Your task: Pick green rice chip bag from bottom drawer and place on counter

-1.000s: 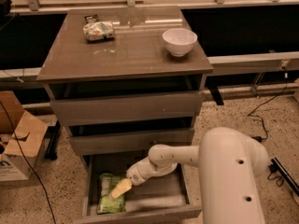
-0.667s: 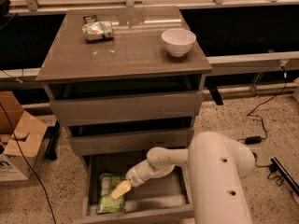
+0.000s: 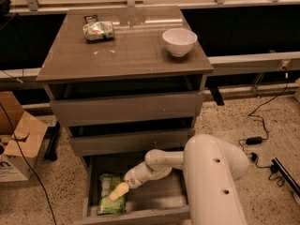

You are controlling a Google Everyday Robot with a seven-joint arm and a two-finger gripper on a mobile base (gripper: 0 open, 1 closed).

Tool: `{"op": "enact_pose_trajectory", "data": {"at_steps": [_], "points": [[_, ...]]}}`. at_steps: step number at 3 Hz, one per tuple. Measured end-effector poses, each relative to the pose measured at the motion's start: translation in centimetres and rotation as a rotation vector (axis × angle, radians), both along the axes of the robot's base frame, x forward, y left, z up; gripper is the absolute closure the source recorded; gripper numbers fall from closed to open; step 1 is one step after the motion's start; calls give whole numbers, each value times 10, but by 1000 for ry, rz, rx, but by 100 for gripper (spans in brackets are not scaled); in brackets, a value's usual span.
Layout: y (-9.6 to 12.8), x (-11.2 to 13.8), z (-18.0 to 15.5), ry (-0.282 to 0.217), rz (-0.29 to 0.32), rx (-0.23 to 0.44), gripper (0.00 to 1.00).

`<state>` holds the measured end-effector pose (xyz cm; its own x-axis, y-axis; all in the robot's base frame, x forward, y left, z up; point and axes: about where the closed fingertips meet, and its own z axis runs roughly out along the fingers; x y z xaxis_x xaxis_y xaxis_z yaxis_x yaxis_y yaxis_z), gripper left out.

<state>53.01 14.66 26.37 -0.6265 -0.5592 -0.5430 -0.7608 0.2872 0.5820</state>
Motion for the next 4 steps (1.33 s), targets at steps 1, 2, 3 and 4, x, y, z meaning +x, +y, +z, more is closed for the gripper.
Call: {"op": "enact_pose_trajectory", "data": {"at_steps": [1,2,3,4], "points": [[13,6,-23,-22,-2,6,0],[22,12,-47,-36,-17,56,0],[27,21,-76,-38,-39,110,0],[37,26,-99,-22,-58,173,0]]}}
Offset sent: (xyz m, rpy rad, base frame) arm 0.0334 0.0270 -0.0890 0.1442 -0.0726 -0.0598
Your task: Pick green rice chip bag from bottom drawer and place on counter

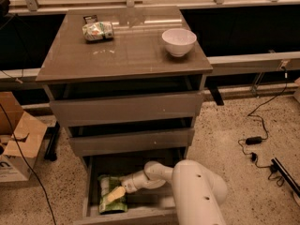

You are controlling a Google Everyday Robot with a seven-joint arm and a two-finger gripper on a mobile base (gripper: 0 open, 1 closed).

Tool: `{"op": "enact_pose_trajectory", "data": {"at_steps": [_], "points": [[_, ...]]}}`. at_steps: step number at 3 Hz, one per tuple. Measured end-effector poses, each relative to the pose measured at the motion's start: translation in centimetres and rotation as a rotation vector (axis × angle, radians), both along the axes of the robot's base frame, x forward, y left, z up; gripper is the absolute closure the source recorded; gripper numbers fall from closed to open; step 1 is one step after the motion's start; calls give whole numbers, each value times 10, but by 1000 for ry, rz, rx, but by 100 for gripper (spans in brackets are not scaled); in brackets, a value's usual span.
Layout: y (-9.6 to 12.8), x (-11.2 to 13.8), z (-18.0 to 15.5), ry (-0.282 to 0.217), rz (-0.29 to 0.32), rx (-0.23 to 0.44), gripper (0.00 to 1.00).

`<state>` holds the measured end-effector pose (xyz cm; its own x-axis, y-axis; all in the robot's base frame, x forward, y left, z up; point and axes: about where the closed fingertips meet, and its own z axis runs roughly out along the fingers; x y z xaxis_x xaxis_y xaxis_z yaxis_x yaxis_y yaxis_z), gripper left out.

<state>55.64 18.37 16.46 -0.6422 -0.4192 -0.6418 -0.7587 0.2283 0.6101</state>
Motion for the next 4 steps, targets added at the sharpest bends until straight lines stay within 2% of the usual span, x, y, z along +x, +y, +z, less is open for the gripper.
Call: {"op": "enact_pose_trajectory", "data": {"at_steps": [2,3,4], "points": [[13,-1,-2,11,10,16,0],[16,-7,-6,38,18,11,0],[16,-9,-8,50,18,2,4]]}}
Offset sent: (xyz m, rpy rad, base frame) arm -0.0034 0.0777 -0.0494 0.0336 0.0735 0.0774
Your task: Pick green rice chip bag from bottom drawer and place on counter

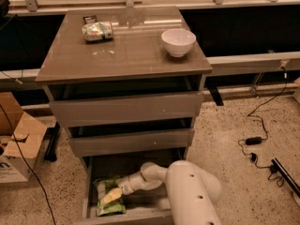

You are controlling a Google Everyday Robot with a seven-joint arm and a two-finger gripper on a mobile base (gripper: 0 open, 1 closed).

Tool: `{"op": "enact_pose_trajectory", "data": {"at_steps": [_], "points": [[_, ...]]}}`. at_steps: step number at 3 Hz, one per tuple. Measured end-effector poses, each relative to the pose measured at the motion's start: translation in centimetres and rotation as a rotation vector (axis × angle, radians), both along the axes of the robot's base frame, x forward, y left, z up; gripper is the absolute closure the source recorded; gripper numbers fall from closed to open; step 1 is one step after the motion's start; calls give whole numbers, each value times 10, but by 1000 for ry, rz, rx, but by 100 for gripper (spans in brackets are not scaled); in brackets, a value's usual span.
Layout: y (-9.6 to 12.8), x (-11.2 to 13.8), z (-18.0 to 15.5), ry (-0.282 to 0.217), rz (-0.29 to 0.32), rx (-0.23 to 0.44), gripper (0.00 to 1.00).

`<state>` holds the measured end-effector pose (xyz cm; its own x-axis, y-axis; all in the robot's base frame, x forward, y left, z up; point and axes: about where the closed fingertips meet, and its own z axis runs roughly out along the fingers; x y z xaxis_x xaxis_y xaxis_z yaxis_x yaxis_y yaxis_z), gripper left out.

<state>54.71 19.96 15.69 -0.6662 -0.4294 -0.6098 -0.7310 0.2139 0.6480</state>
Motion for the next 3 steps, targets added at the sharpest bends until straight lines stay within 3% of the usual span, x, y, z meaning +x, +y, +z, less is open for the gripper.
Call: {"op": "enact_pose_trajectory", "data": {"at_steps": [3], "points": [[9,-1,-1,6,17,-16,73]]}}
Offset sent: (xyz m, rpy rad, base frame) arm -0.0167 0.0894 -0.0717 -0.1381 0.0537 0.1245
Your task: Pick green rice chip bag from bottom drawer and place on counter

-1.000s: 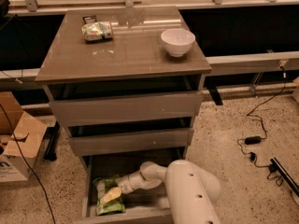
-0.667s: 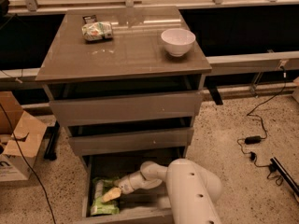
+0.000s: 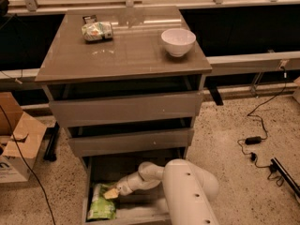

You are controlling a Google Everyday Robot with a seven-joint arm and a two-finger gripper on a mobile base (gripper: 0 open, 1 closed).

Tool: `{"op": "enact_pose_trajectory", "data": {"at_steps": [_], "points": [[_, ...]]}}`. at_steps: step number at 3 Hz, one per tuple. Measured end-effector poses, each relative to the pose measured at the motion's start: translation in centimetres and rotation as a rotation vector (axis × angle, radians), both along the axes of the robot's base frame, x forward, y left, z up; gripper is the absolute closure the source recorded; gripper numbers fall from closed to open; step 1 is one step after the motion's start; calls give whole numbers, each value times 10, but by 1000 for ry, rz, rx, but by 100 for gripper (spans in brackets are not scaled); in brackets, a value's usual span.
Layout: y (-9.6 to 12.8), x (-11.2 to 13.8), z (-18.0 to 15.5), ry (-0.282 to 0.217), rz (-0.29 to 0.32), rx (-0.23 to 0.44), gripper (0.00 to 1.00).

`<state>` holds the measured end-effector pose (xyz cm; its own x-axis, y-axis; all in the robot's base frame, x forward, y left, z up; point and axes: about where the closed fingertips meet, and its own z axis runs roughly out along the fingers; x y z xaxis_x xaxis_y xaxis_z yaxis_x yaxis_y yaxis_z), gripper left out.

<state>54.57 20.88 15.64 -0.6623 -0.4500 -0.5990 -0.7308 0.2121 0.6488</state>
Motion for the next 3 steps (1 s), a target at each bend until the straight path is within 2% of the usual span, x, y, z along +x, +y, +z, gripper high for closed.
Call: {"op": "enact_pose_trajectory", "data": {"at_steps": [1,3], "points": [[10,-2,-7,5,21,-16,97],[13,-1,-6,7,31,-23,100]]}}
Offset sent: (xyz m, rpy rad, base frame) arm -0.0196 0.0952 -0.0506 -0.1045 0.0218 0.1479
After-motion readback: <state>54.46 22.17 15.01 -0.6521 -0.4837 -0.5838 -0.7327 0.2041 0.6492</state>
